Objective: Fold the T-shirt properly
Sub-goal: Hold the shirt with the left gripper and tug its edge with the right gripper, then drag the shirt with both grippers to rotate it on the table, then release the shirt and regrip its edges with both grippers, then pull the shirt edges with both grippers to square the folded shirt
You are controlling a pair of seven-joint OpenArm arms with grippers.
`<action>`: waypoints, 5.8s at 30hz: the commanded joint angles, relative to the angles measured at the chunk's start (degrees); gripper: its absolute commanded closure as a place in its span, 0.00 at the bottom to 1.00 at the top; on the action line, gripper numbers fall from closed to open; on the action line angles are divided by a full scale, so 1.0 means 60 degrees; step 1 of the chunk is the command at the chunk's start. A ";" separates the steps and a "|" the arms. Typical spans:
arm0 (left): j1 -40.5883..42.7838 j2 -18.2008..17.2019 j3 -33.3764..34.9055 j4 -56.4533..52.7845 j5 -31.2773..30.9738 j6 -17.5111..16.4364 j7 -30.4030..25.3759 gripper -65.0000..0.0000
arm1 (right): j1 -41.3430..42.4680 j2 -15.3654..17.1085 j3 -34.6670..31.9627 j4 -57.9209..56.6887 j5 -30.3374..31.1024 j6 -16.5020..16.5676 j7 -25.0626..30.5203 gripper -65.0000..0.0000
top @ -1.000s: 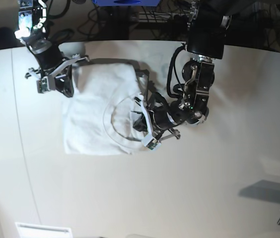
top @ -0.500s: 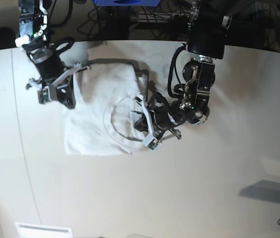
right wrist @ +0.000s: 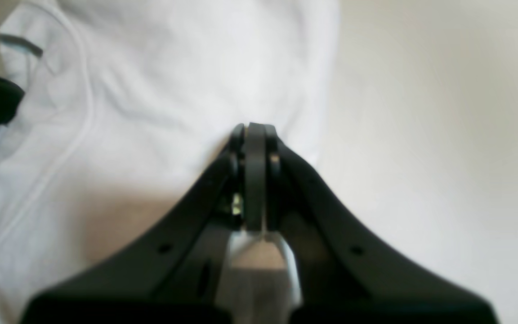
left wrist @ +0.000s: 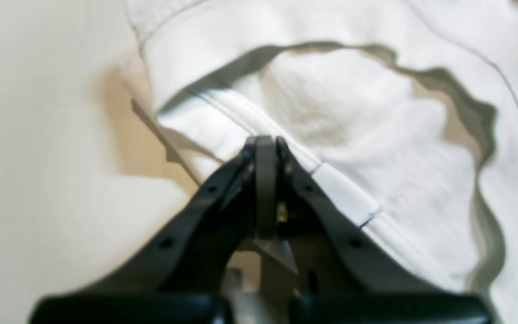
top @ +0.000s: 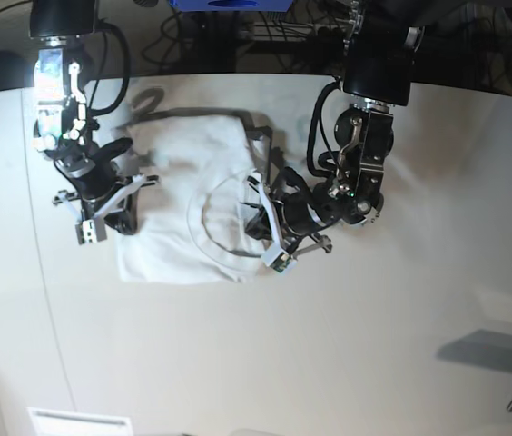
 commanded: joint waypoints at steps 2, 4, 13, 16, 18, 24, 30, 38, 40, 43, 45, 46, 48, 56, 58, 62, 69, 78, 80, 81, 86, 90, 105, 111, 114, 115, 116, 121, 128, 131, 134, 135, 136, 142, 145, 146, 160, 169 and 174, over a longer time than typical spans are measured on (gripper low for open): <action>-0.0110 0.0009 -0.0008 0.0112 -0.0021 -0.0071 0.0015 1.00 | 0.0354 0.0199 0.0091 -0.0458 -0.0111 -0.0020 0.0104 0.99; -0.0110 0.0009 -0.0008 0.0112 -0.0021 -0.0071 0.0015 1.00 | 0.0515 0.0404 0.0091 -0.0561 -0.0067 -0.0020 0.0060 0.99; -0.0095 -0.0006 -0.0008 0.0112 -0.0021 -0.0071 0.0015 1.00 | 0.0457 0.0418 0.0032 0.2296 -0.0067 -0.0020 -0.1083 0.99; -0.0095 -0.0006 -0.0008 0.0112 -0.0021 -0.0071 0.0015 1.00 | 0.0925 0.0418 -0.0041 0.1945 -0.0067 -0.0020 -0.1112 0.99; -0.0095 -0.0006 -0.0008 0.0098 -0.0021 -0.0071 0.0015 1.00 | 0.1277 0.0418 -0.0290 0.1388 -0.0067 -0.0020 -0.1112 0.99; -0.0095 0.0009 0.0006 0.0098 -0.0021 -0.0071 0.0015 1.00 | 0.2215 0.0418 -0.1023 -0.0795 -0.0067 -0.0020 -0.1039 0.99; -0.0095 0.0009 -0.0023 0.0273 -0.0079 -0.0071 0.0015 1.00 | 0.2244 0.0462 -0.1213 -0.1293 -0.0067 -0.0020 -0.0643 0.99; 0.0388 -0.0577 -0.0052 0.2208 -0.0035 0.0559 0.0029 1.00 | 0.0295 0.0682 0.0003 0.2282 -0.0111 -0.0064 -0.1361 0.99; 0.0447 -0.0797 -0.0052 0.2339 -0.0035 0.0911 0.0029 1.00 | -0.0232 0.0682 0.0413 0.2721 -0.0111 -0.0064 -0.1640 0.99; 0.0432 -0.1119 -0.0052 0.2149 -0.0094 0.1307 0.0029 1.00 | -0.1097 0.0682 0.0970 0.3088 -0.0111 -0.0064 -0.1815 0.99; 0.0388 -0.1295 -0.0052 0.1827 -0.0109 0.1351 0.0029 1.00 | -0.1624 0.0682 0.1248 0.3117 -0.0111 -0.0064 -0.1815 0.99; 0.0373 -0.1383 -0.0052 0.1651 -0.0109 0.1351 0.0029 1.00 | -0.1844 0.0682 0.1321 0.3117 -0.0111 -0.0064 -0.1815 0.99; 0.0315 -0.1398 -0.0067 0.1241 -0.0050 0.1351 0.0029 1.00 | -0.2239 0.0682 0.1307 0.3117 -0.0111 -0.0064 -0.1786 0.99; -0.0725 -0.0973 0.0065 -0.0371 -0.0021 0.1409 0.0029 1.00 | -0.2679 0.0667 0.0750 0.3058 -0.0111 -0.0064 -0.1991 0.99; -0.0960 -0.0797 0.0065 -0.0738 -0.0021 0.1409 0.0029 1.00 | -0.2752 0.0624 0.0530 0.3044 -0.0111 -0.0064 -0.2123 0.99; -0.1282 -0.0489 0.0065 -0.1045 -0.0021 0.1380 0.0029 1.00 | -0.3075 0.0609 0.0164 0.3044 -0.0111 -0.0079 -0.2138 0.99; -0.1883 0.0097 0.0080 -0.1558 -0.0006 0.1380 0.0029 1.00 | -0.3558 0.0609 -0.0876 0.3044 -0.0111 -0.0079 -0.2079 0.99; -0.2953 0.0756 0.0549 -0.3023 -0.0006 0.1380 -0.0484 1.00 | -0.3309 0.0609 -0.2049 0.3058 -0.0111 -0.0079 -0.2123 0.99; -0.3260 0.0771 0.1223 -0.3390 -0.0006 0.1394 -0.0806 1.00 | -0.3192 0.0624 -0.2312 0.3058 -0.0111 -0.0079 -0.2123 0.99; -0.3436 0.0800 0.1486 -0.3624 -0.0021 0.1394 -0.0982 1.00 | -0.3162 0.0624 -0.2429 0.3058 -0.0111 -0.0079 -0.2123 0.99; -0.4139 0.1298 0.1809 -0.4840 -0.0021 0.1394 -0.1788 1.00 | -0.2840 0.0638 -0.2972 0.3058 -0.0111 -0.0079 -0.2138 0.99; -0.4623 0.1577 0.1838 -0.5499 -0.0021 0.1394 -0.2374 1.00 | -0.2254 0.0638 -0.3543 0.3029 -0.0111 -0.0079 -0.2152 0.99; -0.4476 -0.0138 0.1091 -0.2584 -0.0123 0.1394 -0.0894 1.00 | -0.1082 0.0536 -0.2840 0.3923 -0.0111 -0.0313 -0.3090 0.99; -0.0931 -0.1119 -0.1386 0.2134 -0.0021 0.1380 0.0645 1.00 | -0.0862 0.0917 -0.1169 0.3879 -0.0126 -0.0269 -0.3076 0.99; 0.0754 -0.1383 -0.1752 0.3761 -0.0021 0.1380 0.0674 1.00 | -0.0686 0.1298 -0.0788 0.3762 -0.0126 -0.0269 -0.3076 0.99; 0.1223 -0.1398 -0.1766 0.4112 -0.0050 0.1380 0.0674 1.00 | -0.0613 0.1385 -0.0701 0.3688 -0.0126 -0.0269 -0.3076 0.99; 0.1575 -0.1398 -0.1766 0.4332 -0.0065 0.1380 0.0674 1.00 | -0.0525 0.1459 -0.0627 0.3557 -0.0126 -0.0269 -0.3076 0.99; 0.2659 -0.1002 -0.1693 0.4610 -0.0021 0.1380 0.0674 1.00 | -0.0261 0.1517 -0.0569 0.2897 -0.0126 -0.0269 -0.3076 0.99; 0.2762 -0.0650 -0.1679 0.4010 -0.0021 0.1394 0.0674 1.00 | -0.0232 0.1517 -0.0583 0.1461 -0.0126 -0.0269 -0.2299 0.99; 0.2469 -0.0592 -0.1473 0.3189 -0.0021 0.1394 0.0615 1.00 | -0.0379 0.1517 -0.0613 0.0978 -0.0126 -0.0254 -0.2270 0.99; 0.2000 -0.0592 -0.0975 0.2310 -0.0021 0.1394 0.0601 1.00 | -0.0672 0.1503 -0.0642 0.0919 -0.0126 -0.0254 -0.1830 0.99; 0.1839 -0.0592 -0.0843 0.2076 -0.0021 0.1394 0.0498 1.00 | -0.0774 0.1488 -0.0642 0.0934 -0.0126 -0.0254 -0.1684 0.99; 0.1677 -0.0592 -0.0697 0.1885 -0.0021 0.1394 0.0308 1.00 | -0.0847 0.1459 -0.0642 0.0949 -0.0126 -0.0254 -0.1610 0.99; 0.0593 -0.0240 -0.0272 0.0801 -0.0021 0.1409 -0.0059 1.00 | -0.1155 0.1429 -0.0642 0.0992 -0.0126 -0.0254 -0.1552 0.99; 0.0036 -0.0123 -0.0272 0.0288 -0.0006 0.1409 -0.0073 1.00 | -0.1346 0.1415 -0.0642 0.1212 -0.0111 -0.0254 -0.1552 0.99; -0.0169 -0.0035 -0.0272 0.0083 -0.0006 0.1409 -0.0088 1.00 | -0.1434 0.1371 -0.0642 0.1300 -0.0111 -0.0284 -0.1566 0.99; -0.2791 0.0873 0.0080 -0.2950 -0.0006 0.1409 -0.0865 1.00 | -0.1917 0.0741 -0.0657 0.1696 -0.0111 -0.0298 -0.1610 0.99; -0.3304 0.0873 0.0636 -0.3785 -0.0006 0.1409 -0.1480 1.00 | -0.1844 0.0682 -0.0569 0.2253 -0.0111 -0.0313 -0.1610 0.99; -0.2938 0.0185 0.0622 -0.2686 -0.0050 0.1863 -0.1260 1.00 | -0.1785 0.1034 -0.0554 0.2311 -0.0126 -0.0313 -0.1303 0.99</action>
